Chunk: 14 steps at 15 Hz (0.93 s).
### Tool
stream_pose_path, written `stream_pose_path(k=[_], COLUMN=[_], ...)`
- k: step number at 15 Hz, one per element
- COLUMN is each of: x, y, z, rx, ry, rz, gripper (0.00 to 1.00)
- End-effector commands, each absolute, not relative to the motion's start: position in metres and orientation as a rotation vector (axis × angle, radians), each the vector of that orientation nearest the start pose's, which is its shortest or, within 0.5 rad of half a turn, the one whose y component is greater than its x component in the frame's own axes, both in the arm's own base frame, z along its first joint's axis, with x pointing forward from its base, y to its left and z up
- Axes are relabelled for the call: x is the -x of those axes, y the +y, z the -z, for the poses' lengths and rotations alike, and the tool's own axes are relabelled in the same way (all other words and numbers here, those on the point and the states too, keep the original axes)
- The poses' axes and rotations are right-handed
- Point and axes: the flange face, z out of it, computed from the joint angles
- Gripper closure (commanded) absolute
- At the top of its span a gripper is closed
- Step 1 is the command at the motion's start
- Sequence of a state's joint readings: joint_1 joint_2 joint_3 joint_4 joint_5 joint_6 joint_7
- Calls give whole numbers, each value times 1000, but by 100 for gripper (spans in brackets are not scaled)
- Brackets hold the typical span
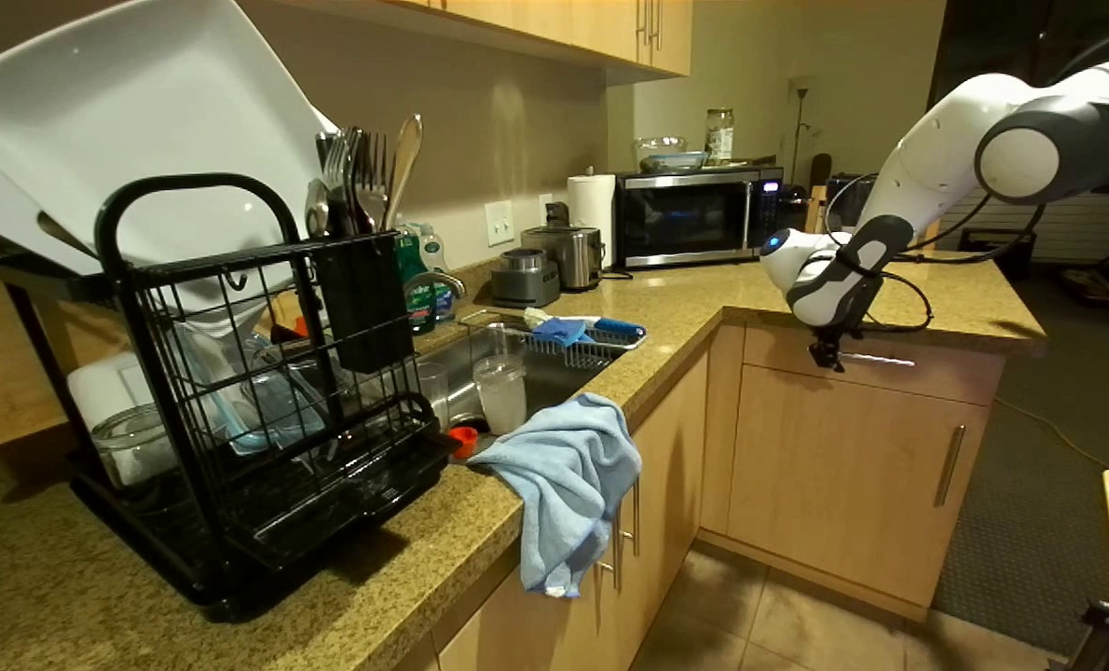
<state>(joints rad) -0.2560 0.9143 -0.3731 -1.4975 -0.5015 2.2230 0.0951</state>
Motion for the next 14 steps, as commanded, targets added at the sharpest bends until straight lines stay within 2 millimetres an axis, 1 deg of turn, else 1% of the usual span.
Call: stream_pose_path(k=[1, 6, 11, 14], x=[-575, -578, -582, -581], y=[-393, -388, -386, -390], z=[-148, -146, -139, -128], rx=[-2509, -2538, -2451, -2379], ry=[-267, -238, -214, -191], rz=[435, 446, 410, 395], gripper=[0, 0, 0, 0])
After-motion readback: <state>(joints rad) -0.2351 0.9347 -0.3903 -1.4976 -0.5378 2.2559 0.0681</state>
